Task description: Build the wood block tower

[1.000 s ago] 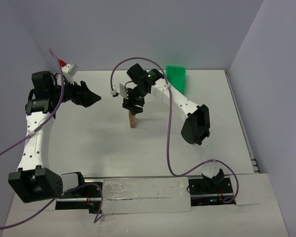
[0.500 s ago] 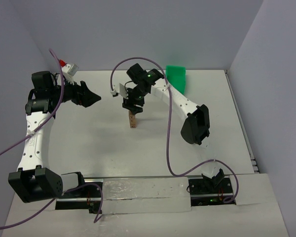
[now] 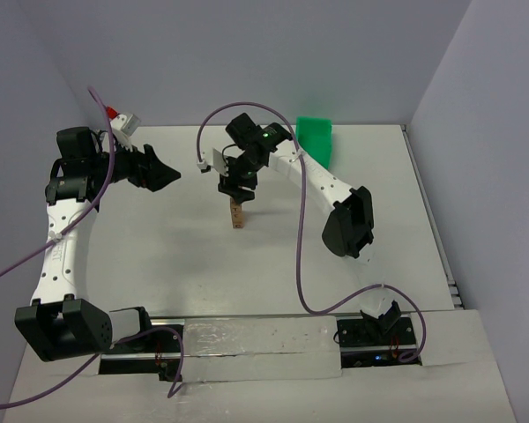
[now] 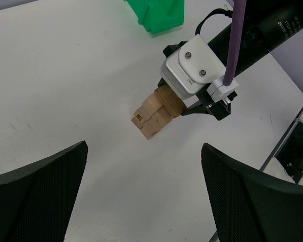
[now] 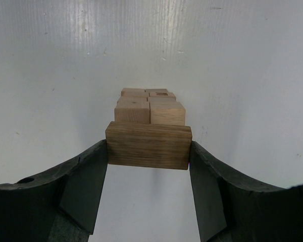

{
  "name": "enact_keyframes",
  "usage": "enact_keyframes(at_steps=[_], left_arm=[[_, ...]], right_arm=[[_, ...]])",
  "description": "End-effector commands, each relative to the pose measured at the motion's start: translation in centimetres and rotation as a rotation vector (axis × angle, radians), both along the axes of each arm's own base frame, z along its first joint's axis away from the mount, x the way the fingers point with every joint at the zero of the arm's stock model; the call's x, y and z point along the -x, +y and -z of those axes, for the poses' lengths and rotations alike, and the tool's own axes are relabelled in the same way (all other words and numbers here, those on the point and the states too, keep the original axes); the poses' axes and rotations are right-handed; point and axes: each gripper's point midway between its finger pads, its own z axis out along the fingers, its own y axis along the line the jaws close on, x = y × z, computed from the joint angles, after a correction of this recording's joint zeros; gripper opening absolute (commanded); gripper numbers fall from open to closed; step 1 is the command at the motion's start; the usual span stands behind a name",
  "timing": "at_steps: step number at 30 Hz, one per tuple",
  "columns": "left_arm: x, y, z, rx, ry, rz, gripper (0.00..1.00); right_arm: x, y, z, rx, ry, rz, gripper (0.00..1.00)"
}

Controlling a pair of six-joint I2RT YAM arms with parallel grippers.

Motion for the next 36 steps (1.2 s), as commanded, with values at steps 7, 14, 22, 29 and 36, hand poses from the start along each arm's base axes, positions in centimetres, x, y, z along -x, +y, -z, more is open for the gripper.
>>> enact_keyframes(at_steps=[7,14,22,29,36], left_arm=[[-0.39,-0.09,-1.4,0.011,-0.054,0.024,0.99],[-0.42,-0.07,-1.46,0.011,-0.054,0.025,0.99],[-0.42,-0.14,-1.56,0.013,-0.055,0.03,0.99],[-0.51,-0.1,-1.48,0.01,-0.056,0.03,0.99],[-0.44,-0.15,-1.48,0.011,-0.055,0.033,0.99]], right_arm=[[-1.1,0.57,-0.75,-0.028,-0.035,-0.006,0.6],[-1.02,0.68,-0.4,-0.021,-0.033,-0.012,0.61],[-1.1,0.87,-0.29,-0.019,-0.039,-0.016,0.63],[-0.95,0.96,-0.21,-0.016,-0.035,-0.017,0.68],[-0.92,1.04,-0.28,-0.018,-0.038,-0.023,0.7]])
